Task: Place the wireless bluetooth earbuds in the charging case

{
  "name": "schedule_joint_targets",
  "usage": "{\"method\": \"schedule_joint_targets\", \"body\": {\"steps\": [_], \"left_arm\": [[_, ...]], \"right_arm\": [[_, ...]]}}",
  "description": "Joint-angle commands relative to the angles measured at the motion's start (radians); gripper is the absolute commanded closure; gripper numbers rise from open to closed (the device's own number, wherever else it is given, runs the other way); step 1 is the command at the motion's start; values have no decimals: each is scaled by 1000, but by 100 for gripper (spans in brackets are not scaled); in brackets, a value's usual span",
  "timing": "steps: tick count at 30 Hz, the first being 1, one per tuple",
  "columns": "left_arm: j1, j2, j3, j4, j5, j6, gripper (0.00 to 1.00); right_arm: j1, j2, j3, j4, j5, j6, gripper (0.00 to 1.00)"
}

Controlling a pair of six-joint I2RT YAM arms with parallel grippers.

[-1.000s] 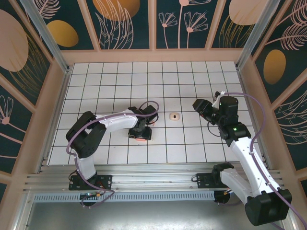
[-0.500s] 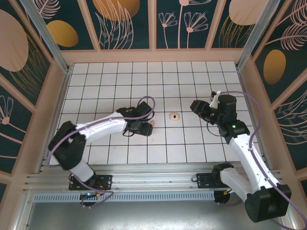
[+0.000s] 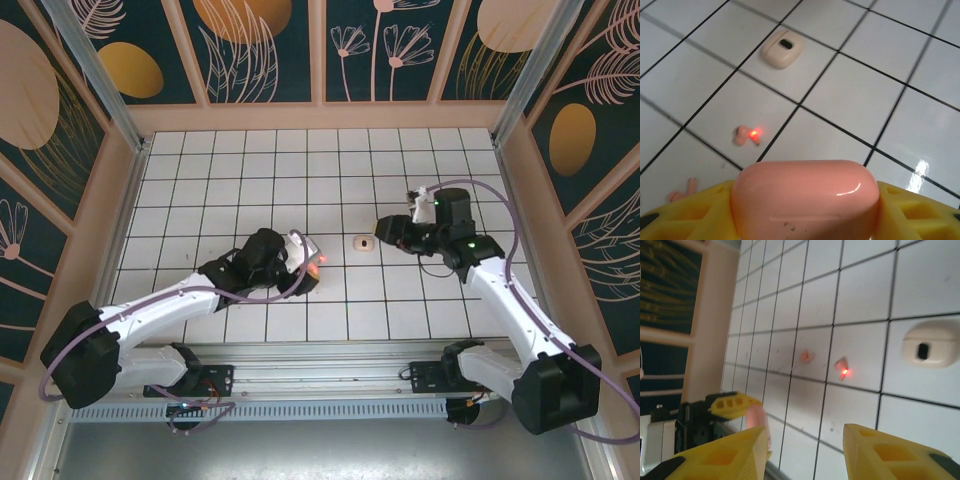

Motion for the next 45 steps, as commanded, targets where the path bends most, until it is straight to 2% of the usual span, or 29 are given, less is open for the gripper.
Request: {"method": "schedule_joint_targets", "body": {"steps": [1, 8, 19, 39, 45], "left_arm": [[-6, -37, -40, 137, 117, 188, 53], [-5, -59, -65, 157, 177, 335, 52], [-6, -29, -53, 198, 202, 278, 53], [-5, -26, -36, 205, 213, 253, 53], [-6, -21, -24, 204, 213, 245, 53]], "right_arm": [[88, 12, 6, 20, -37, -5, 56], [258, 10, -32, 99, 64, 58, 56], [387, 42, -65, 184, 82, 111, 55], [434, 143, -42, 223, 23, 105, 54], [442, 159, -35, 237, 14, 103, 60]]}}
